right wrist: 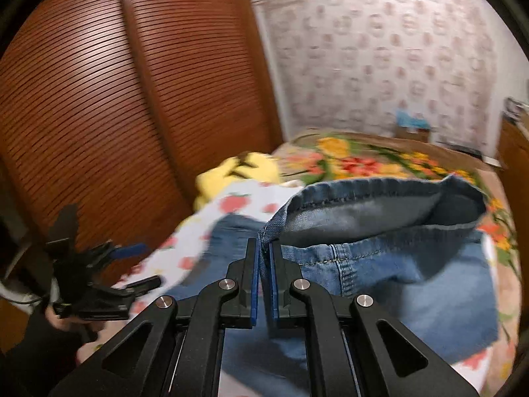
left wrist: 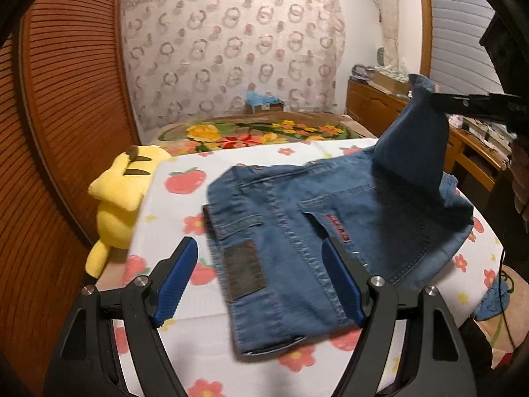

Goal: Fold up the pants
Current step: 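Grasp the jeans edge with the right tool and fold it over the back pocket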

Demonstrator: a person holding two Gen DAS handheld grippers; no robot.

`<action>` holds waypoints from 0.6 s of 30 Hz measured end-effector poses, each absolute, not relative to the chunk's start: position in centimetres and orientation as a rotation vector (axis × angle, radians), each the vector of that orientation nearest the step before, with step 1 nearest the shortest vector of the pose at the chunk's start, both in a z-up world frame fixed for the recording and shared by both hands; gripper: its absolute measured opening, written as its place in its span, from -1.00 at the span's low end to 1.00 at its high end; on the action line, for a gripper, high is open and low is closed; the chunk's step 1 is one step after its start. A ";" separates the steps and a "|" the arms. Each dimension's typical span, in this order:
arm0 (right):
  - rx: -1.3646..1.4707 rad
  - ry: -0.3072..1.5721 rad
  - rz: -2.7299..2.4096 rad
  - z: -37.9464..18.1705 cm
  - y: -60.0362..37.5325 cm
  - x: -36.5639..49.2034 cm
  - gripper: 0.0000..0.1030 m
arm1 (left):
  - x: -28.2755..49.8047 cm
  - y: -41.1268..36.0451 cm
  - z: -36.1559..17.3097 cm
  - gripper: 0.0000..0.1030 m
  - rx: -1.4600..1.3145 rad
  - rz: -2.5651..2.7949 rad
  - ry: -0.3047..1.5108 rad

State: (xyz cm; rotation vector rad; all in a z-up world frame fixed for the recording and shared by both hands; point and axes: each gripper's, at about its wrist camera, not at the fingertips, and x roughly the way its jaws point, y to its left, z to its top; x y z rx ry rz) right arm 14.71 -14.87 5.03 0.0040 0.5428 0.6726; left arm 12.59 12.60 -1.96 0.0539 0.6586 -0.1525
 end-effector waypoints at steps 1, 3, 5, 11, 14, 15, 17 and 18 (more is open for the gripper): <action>0.008 0.542 0.704 5.0 -14.2 14.1 -0.89 | 12.4 13.0 -1.9 0.52 0.049 -0.148 0.655; 0.000 0.552 0.740 4.6 -13.8 13.9 -0.89 | 12.3 13.3 -1.9 0.52 0.048 -0.144 0.657; -0.007 0.583 0.750 3.8 -13.9 14.2 -0.89 | 12.3 13.6 -2.0 0.52 0.053 -0.142 0.660; 0.002 0.641 0.715 3.6 -16.1 15.2 -0.58 | 12.8 13.1 -2.4 0.52 0.041 -0.153 0.663; -0.018 0.638 0.674 3.6 -16.7 14.5 -0.52 | 13.1 12.3 -2.4 0.52 0.036 -0.167 0.667; -0.023 0.637 0.662 3.6 -16.7 14.3 -0.52 | 13.2 11.9 -2.5 0.52 0.037 -0.175 0.670; -0.036 0.641 0.628 3.1 -16.7 14.2 -0.51 | 13.3 11.1 -2.6 0.52 0.040 -0.192 0.673; -0.045 0.643 0.609 2.8 -16.2 14.4 -0.51 | 13.4 10.5 -2.6 0.52 0.040 -0.204 0.675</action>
